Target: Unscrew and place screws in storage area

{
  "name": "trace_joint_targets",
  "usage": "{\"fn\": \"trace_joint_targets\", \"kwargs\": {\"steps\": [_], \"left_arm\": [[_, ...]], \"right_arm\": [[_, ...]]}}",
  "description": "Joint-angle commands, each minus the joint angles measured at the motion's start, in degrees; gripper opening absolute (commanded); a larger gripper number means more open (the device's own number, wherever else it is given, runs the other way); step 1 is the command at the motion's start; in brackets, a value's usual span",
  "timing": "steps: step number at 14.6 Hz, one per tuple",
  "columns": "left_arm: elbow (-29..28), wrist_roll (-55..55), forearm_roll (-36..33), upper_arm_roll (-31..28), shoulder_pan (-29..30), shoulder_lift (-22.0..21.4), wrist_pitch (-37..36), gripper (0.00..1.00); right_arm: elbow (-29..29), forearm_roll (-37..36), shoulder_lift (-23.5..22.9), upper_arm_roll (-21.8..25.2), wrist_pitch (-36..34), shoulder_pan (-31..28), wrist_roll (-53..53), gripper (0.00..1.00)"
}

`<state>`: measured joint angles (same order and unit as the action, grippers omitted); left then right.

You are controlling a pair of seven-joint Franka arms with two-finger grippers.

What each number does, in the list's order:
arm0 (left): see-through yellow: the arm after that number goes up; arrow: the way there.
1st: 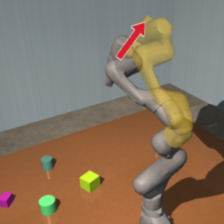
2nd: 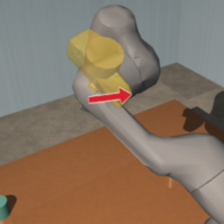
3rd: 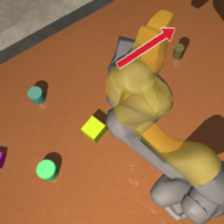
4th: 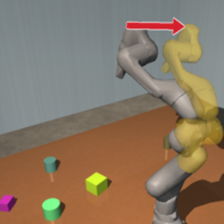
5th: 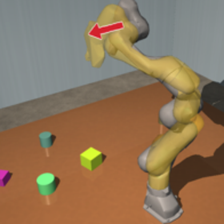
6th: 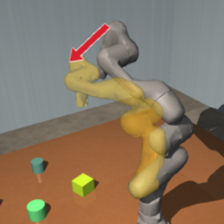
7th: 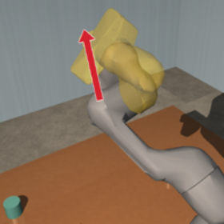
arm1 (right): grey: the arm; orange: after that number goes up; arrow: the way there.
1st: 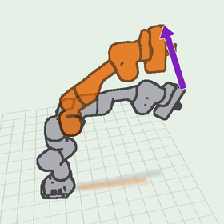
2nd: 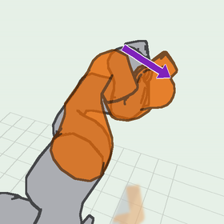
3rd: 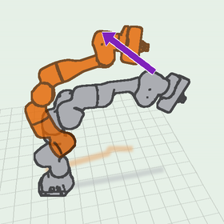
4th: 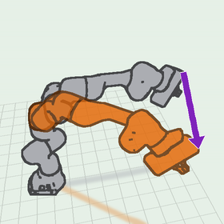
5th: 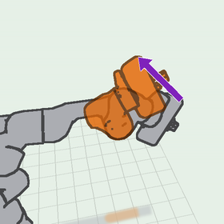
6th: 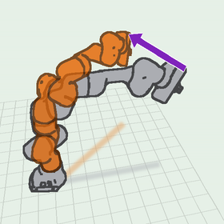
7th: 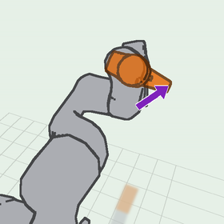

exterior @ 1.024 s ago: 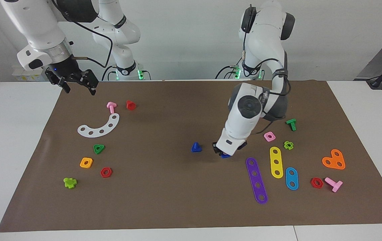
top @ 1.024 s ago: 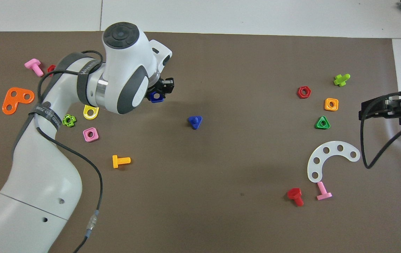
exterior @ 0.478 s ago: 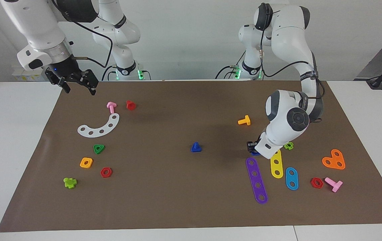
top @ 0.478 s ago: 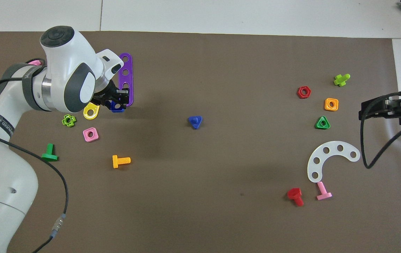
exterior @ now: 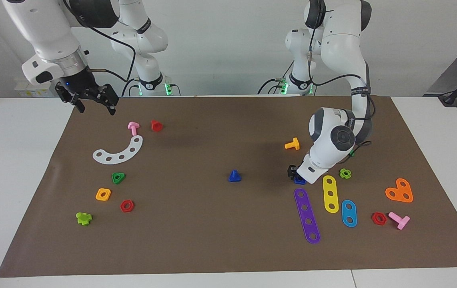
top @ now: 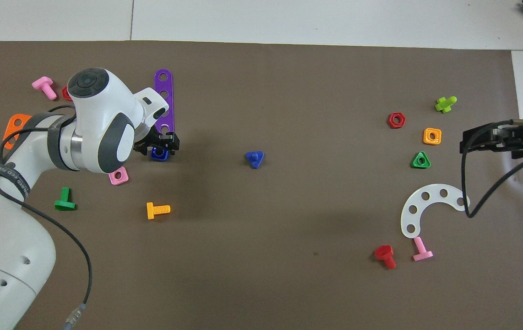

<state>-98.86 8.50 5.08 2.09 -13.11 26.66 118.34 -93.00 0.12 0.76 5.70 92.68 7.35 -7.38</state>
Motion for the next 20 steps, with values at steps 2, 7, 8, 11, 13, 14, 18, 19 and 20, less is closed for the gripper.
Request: {"fn": "trace_joint_targets", "kwargs": {"steps": [2,7,8,11,13,14,18,19,20], "left_arm": [[-0.37,-1.11,0.72,-0.6,0.36,-3.8,-0.03,1.0],[4.9,-2.95,0.19,-0.6,6.85,-8.29,-7.75,1.0],[5.26,-4.87,0.19,-0.69,8.69,-9.08,-9.08,1.0],[5.35,-6.21,-2.6,-1.04,11.43,-12.59,-12.32,1.0],[7.27,-6.3,-6.73,-0.95,11.18,-14.61,-17.5,1.0],[9.98,-6.21,-7.27,-0.95,10.91,-14.62,-20.57,1.0],[16.95,-6.21,-6.57,-0.34,10.73,-14.79,-28.33,1.0],[16.95,-6.21,-6.57,-0.25,10.73,-15.67,-28.68,1.0],[16.6,-6.12,-6.75,-0.25,10.56,-17.33,-27.9,1.0]], "right_arm": [[-7.97,0.76,3.2,-0.34,7.49,6.78,-5.08,1.0],[-8.34,1.99,-8.73,-0.34,22.76,19.08,-18.87,1.0],[-8.07,2.16,-11.72,-0.34,27.07,21.54,-21.25,1.0],[-3.7,2.25,-19.71,-0.34,34.13,26.56,-27.15,1.0],[-0.18,1.99,-24.82,-0.34,35.8,29.37,-29.52,1.0],[0.8,1.21,-27.54,-0.34,36.68,30.87,-31.1,1.0],[0.45,-1.17,-33.0,-0.34,42.92,32.29,-31.12,0.88],[0.28,-1.35,-33.8,-0.34,44.58,32.29,-31.12,0.84],[0.11,-1.61,-34.15,-0.34,45.21,32.29,-30.94,0.79]]}}
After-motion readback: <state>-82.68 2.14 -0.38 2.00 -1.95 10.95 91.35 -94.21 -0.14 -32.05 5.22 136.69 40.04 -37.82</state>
